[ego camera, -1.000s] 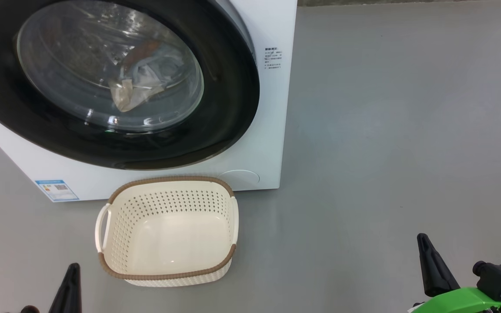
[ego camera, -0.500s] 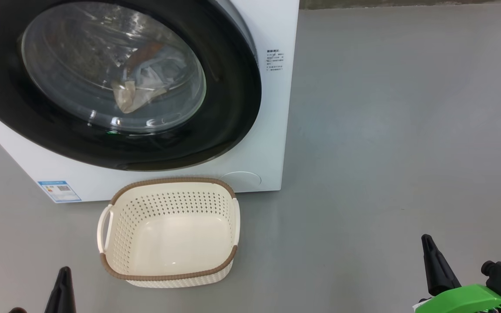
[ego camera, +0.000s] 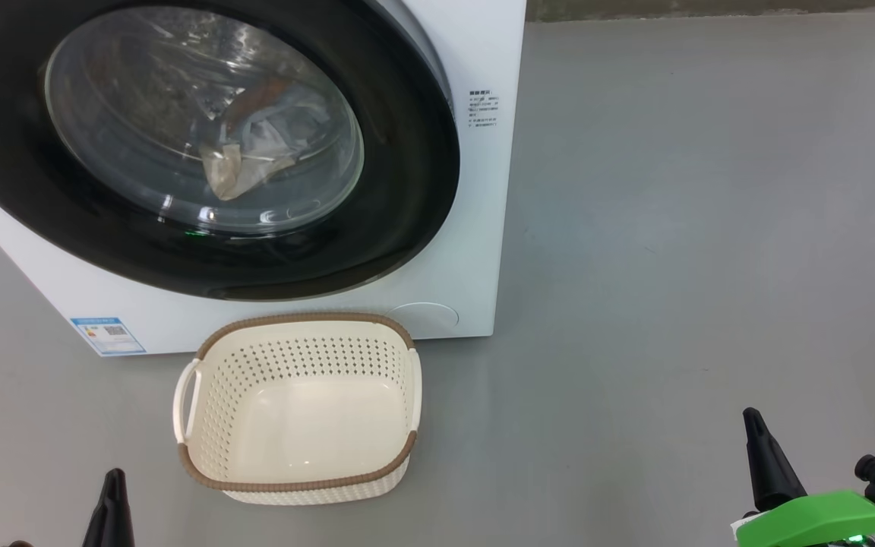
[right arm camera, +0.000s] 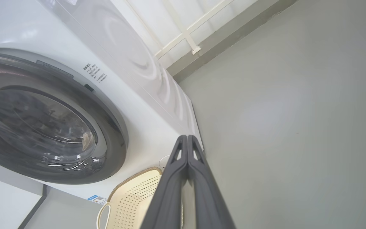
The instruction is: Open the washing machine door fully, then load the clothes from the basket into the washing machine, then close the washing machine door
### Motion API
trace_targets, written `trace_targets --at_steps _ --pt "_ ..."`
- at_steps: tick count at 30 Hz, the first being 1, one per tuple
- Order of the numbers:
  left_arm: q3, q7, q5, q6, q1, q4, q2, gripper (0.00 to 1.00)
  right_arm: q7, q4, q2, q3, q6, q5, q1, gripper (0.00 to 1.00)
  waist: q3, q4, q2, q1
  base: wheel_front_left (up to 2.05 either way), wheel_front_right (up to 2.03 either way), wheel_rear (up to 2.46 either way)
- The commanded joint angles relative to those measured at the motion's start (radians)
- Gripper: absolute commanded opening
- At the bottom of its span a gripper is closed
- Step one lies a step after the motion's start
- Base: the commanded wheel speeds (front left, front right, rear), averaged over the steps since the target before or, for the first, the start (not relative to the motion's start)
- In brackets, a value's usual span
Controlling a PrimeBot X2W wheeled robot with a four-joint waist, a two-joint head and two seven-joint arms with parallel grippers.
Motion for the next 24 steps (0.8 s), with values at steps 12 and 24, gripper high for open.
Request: trace_targets --at_steps 12,24 --pt "0.020 0.034 -0.133 0.000 -0.046 -0.028 0.002 0.00 0.035 -0.034 -0.004 -0.017 0.000 0.122 -0.045 0.00 -0.006 0.004 0.0000 0.0000 0.00 0.00 0.00" --pt "0.023 0.069 -0.259 0.000 -0.059 -0.031 -0.009 0.00 0.070 -0.039 0.001 -0.031 0.000 0.230 -0.056 0.00 -0.012 0.008 0.0000 0.0000 0.00 0.00 0.00"
